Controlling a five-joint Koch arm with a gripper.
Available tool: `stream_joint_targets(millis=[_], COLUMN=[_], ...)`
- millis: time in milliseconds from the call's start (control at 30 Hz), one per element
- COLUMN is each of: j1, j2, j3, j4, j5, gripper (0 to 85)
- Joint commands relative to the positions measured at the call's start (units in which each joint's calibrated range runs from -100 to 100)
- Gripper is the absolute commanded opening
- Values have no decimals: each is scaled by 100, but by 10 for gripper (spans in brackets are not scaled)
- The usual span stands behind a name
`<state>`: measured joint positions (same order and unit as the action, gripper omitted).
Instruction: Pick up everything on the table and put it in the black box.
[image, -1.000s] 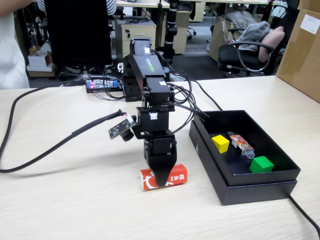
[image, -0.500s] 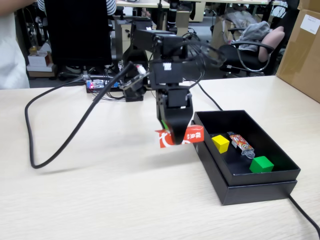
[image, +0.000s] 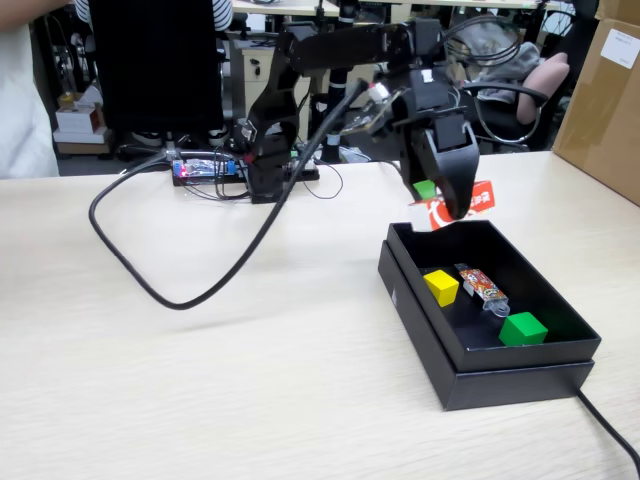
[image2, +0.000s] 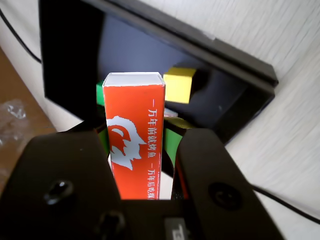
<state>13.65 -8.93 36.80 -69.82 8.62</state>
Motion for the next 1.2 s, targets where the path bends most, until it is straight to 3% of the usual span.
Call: stream_joint_targets(millis=[0, 200, 300, 467, 533, 700, 833, 933, 1167], j1=[68, 54, 49, 49, 49, 39, 24, -5, -274], j2=[38, 1197, 1633, 1702, 1713, 1713, 1576, 1186, -134], j3=[554, 925, 907, 798, 780, 671, 653, 608, 37], j4=[-20, 14, 14, 14, 14, 14, 14, 14, 49], j5=[49, 34, 20, 29, 20, 15, 10, 10, -142], gripper=[19, 20, 126, 140, 255, 278, 281, 367, 403])
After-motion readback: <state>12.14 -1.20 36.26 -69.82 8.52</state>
